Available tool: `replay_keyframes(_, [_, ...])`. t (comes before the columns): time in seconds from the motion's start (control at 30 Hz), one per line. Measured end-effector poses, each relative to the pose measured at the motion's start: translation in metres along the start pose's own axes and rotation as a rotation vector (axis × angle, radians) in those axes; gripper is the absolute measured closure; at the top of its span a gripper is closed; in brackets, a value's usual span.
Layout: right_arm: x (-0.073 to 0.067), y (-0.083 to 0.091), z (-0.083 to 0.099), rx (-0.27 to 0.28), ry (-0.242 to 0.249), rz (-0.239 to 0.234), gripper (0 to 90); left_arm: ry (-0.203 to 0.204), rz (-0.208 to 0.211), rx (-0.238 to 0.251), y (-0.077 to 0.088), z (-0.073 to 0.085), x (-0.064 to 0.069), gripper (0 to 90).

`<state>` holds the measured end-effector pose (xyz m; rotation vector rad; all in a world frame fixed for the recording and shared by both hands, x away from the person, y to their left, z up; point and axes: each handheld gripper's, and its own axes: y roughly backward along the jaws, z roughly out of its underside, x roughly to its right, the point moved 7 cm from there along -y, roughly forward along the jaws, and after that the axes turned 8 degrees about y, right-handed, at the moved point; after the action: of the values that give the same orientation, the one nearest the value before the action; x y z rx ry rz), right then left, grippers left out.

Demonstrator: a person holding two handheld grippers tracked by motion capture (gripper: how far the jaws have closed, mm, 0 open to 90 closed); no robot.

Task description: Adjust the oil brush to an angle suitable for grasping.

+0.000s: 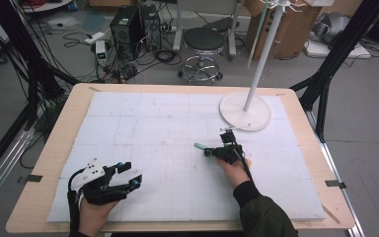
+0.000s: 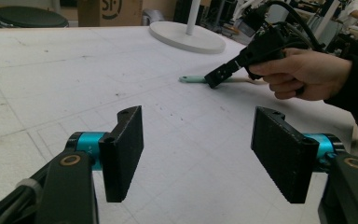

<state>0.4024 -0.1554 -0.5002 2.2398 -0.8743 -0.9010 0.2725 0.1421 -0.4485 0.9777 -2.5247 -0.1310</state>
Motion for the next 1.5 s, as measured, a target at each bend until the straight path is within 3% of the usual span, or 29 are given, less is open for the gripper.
replay_keyframes(0.27, [0.022, 0.001, -0.013, 0.021, -0.051, 0.048, 90.0, 0.0, 0.0, -0.005, 0.0, 0.0, 0.0, 34.9])
replay_keyframes(0.43, [0.033, 0.004, -0.016, 0.055, -0.097, 0.053, 89.9, 0.001, -0.001, -0.004, 0.0, 0.001, 0.0, 34.9])
replay_keyframes(0.47, [0.034, 0.006, -0.016, 0.066, -0.102, 0.028, 89.5, 0.0, 0.0, -0.003, 0.001, 0.001, 0.0, 34.9])
replay_keyframes(0.6, [0.039, 0.027, -0.018, 0.149, -0.122, -0.017, 74.9, 0.003, 0.001, -0.002, 0.001, 0.0, 0.0, 35.0])
replay_keyframes(0.67, [0.044, 0.037, -0.017, 0.16, -0.117, 0.008, 74.3, 0.005, -0.002, -0.001, 0.001, 0.0, 0.0, 34.9])
replay_keyframes(0.77, [0.053, 0.049, -0.011, 0.163, -0.121, 0.01, 68.7, 0.0, 0.002, -0.007, 0.0, 0.001, 0.001, 35.2])
replay_keyframes(0.97, [0.061, 0.061, 0.002, 0.145, -0.116, 0.021, 67.0, 0.0, -0.002, -0.011, -0.002, 0.001, 0.001, 35.3])
replay_keyframes(1.33, [0.059, 0.059, 0.006, 0.11, -0.076, 0.029, 66.9, 0.001, -0.002, -0.01, -0.002, 0.001, 0.0, 35.2])
replay_keyframes(1.5, [0.06, 0.058, 0.007, 0.102, -0.083, 0.034, 66.0, 0.004, -0.004, -0.005, -0.001, 0.001, 0.0, 35.2])
